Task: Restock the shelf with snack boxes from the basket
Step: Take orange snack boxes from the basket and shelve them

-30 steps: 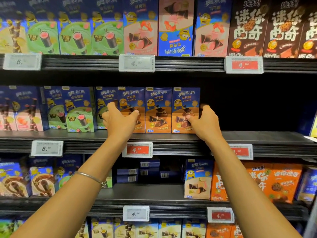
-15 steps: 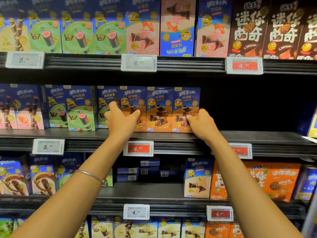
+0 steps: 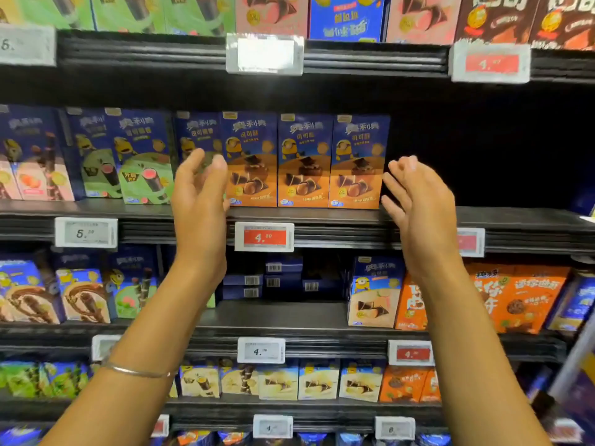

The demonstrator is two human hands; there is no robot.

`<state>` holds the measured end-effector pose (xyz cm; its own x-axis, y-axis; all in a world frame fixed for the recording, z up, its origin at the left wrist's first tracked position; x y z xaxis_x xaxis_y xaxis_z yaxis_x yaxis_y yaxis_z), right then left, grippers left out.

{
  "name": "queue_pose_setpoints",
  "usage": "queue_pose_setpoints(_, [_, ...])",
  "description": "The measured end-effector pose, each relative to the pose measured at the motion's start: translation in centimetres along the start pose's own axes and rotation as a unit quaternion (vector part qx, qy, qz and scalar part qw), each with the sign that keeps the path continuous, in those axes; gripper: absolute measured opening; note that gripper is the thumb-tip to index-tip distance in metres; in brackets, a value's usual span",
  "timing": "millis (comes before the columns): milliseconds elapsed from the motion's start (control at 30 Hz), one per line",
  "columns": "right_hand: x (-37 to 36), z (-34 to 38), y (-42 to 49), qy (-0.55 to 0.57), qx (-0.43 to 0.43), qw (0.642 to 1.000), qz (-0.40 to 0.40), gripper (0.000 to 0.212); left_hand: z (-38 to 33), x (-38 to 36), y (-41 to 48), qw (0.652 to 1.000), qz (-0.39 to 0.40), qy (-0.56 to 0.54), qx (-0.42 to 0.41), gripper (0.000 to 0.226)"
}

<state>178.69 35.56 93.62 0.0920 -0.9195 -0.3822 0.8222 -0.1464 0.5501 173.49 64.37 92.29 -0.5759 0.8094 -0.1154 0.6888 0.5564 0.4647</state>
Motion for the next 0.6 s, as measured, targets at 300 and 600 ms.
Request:
queue_pose_setpoints(300, [7.4,-11.8,-15.1,0.078,-0.197,0.977,-0.026,0.052,14.9,4.4,-16.1,0.987,0.048,-0.11,0.102,0.051])
queue_pose_setpoints(600, [20.0,-29.8,-41.1,-0.161,-0.586,0.784,-0.128,0.027,41.7,8.9,-40.6,0.793,0.172,0.086,0.578,0.049])
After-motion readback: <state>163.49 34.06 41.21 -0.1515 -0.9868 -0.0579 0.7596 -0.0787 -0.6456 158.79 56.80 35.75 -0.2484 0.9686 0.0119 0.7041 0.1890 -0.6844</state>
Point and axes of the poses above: each hand's wrist, its own y-axis towards the middle knuckle, its own x-axis out of the back of the hand, z = x × y, the point moved 8 cm from there along y, towards the middle knuckle, and after that the axes turned 14 degrees about y, right-handed, at the moved point
